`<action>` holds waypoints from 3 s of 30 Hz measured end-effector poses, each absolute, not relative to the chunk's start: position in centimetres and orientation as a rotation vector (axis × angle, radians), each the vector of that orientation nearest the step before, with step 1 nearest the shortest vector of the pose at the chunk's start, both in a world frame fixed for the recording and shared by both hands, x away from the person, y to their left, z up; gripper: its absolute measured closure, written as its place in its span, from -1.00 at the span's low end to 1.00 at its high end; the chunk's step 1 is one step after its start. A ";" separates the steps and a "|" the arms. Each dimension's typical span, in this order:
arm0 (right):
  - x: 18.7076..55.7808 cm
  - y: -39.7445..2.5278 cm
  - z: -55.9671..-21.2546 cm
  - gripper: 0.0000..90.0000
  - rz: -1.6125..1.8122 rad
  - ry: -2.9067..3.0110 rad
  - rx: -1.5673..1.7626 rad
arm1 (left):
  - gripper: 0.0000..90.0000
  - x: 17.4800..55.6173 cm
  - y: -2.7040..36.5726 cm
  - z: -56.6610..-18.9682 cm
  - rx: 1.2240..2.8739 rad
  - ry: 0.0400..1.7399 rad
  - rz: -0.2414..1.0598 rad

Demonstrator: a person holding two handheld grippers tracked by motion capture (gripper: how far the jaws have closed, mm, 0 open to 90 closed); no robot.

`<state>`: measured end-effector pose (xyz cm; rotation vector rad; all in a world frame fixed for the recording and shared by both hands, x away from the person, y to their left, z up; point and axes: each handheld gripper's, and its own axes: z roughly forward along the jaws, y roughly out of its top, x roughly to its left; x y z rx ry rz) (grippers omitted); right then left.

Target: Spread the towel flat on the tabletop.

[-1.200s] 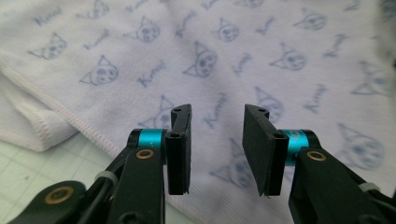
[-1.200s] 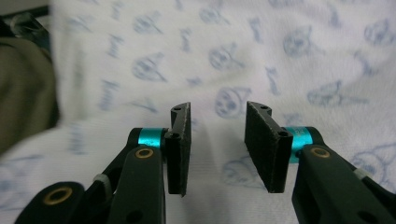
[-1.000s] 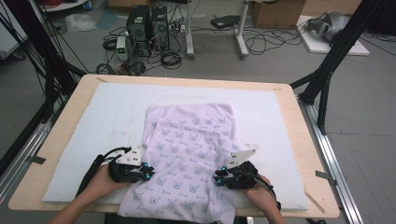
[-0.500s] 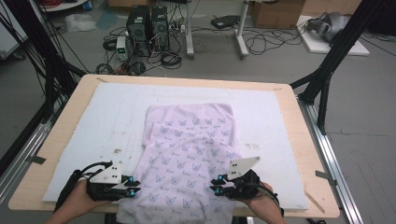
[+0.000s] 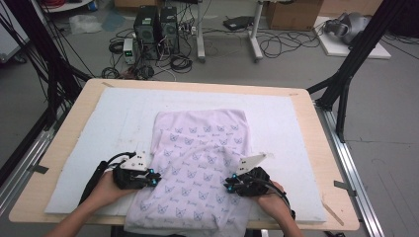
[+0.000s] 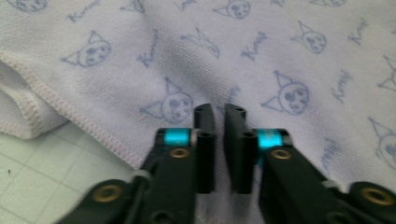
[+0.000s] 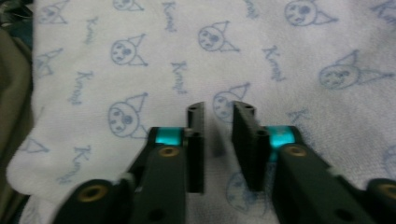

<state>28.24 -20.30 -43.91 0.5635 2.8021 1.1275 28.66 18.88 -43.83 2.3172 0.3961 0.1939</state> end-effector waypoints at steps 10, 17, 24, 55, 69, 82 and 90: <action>25.2 -20.1 -42.6 0.93 1.237 2.807 0.389 | 0.96 23.6 22.0 -41.9 2.301 0.321 0.188; 24.6 -22.3 -41.3 0.57 1.212 2.710 0.495 | 0.53 24.0 21.8 -41.6 2.265 0.336 0.220; 26.1 -21.8 -44.1 0.50 1.139 2.785 0.532 | 0.74 26.7 20.2 -43.9 2.311 0.354 0.147; 27.2 -23.5 -44.1 0.65 1.130 2.719 0.665 | 0.92 29.1 19.1 -43.9 2.307 0.438 0.222; 24.1 -26.4 -41.7 0.68 1.239 2.698 0.617 | 0.73 24.4 22.3 -42.2 2.289 0.418 0.210; 28.2 -26.0 -44.1 0.60 1.118 2.672 0.783 | 0.71 29.7 19.4 -44.0 2.255 0.574 0.246; 27.0 -27.2 -43.3 0.96 1.090 2.695 0.750 | 0.95 26.7 21.2 -43.5 2.290 0.550 0.213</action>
